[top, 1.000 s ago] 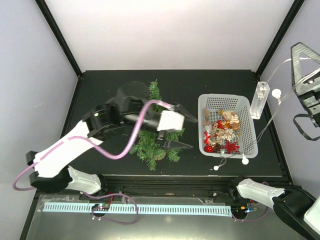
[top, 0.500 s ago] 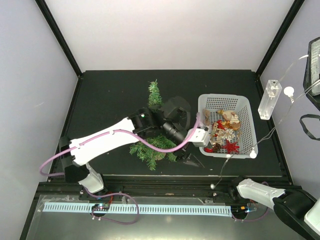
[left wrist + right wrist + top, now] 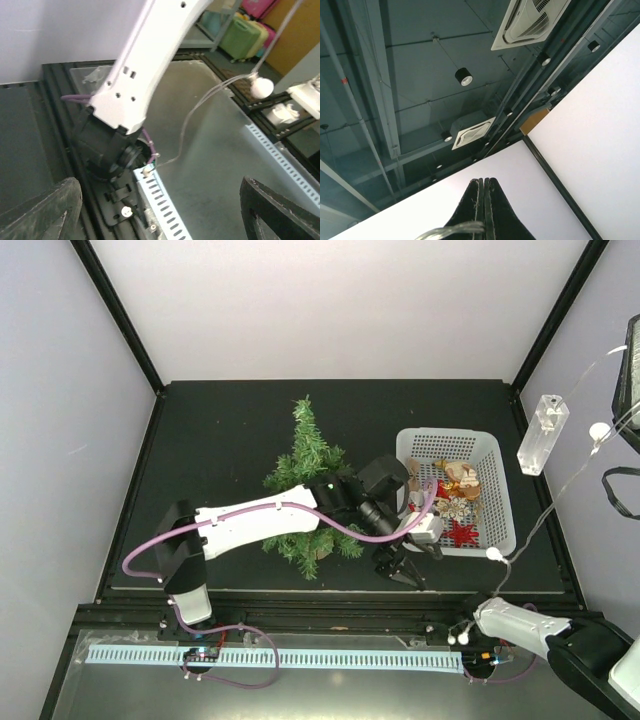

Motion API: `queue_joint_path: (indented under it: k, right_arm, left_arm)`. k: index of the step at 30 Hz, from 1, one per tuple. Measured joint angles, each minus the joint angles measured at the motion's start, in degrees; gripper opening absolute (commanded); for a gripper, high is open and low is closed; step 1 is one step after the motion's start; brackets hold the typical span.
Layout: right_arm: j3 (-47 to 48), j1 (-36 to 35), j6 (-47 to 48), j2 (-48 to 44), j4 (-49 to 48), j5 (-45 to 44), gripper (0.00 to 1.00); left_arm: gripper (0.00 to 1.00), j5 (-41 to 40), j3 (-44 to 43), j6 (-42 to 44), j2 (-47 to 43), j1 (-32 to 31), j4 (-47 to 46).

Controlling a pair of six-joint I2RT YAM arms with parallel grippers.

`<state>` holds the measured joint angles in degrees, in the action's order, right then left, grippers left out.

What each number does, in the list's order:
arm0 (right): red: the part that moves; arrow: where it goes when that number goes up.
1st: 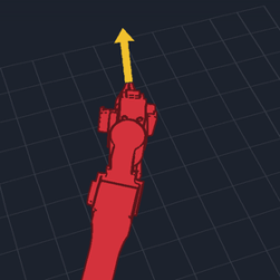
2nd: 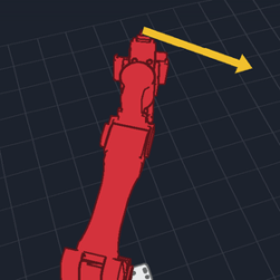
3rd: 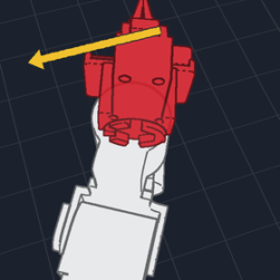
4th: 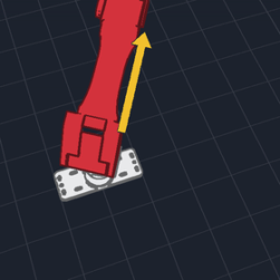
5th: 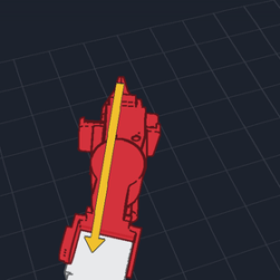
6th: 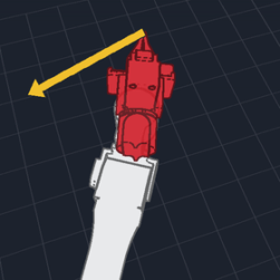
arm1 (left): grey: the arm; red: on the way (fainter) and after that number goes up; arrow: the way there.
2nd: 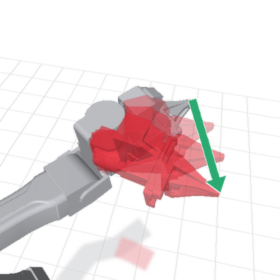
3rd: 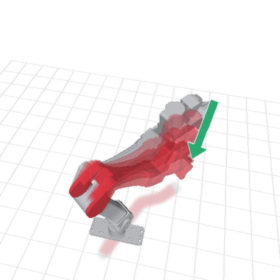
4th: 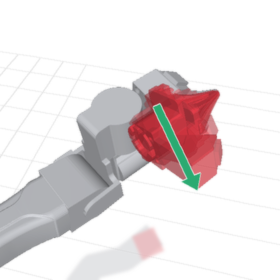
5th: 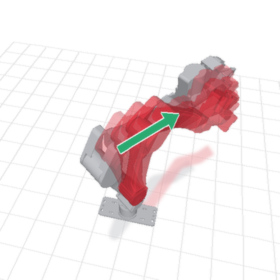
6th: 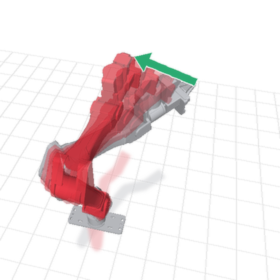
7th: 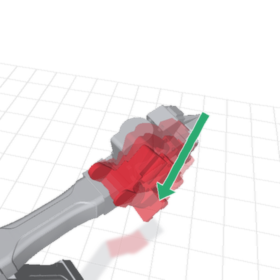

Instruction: Decorate the small christmas tree

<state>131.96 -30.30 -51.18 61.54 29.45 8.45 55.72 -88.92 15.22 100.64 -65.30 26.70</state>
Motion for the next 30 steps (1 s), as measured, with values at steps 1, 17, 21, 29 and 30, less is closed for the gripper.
queue_joint_path:
  k: [1,17,21,29,30]
  right_arm:
    - [-0.22,0.00,-0.02,-0.09,-0.11,-0.13,0.01]
    - [-4.11,0.00,-0.26,-1.40,-1.57,-0.63,0.01]
    - [-5.66,0.00,-0.39,-2.12,-2.23,-0.61,0.01]
    - [-7.13,0.00,-1.05,-2.73,-3.13,-0.52,0.01]
    - [-7.13,0.00,-1.14,-2.78,-3.26,-0.50,0.01]
  left_arm:
    - [0.88,0.94,0.46,-0.31,0.22,-0.37,-0.66]
    - [0.91,1.68,0.59,5.79,0.87,-10.03,0.57]
    - [0.92,-1.70,0.11,3.67,2.86,-10.05,-1.60]
    - [0.90,-10.67,-1.18,0.17,6.38,-10.21,-4.79]
    - [0.91,-11.76,-1.18,0.09,6.45,-10.21,-5.11]
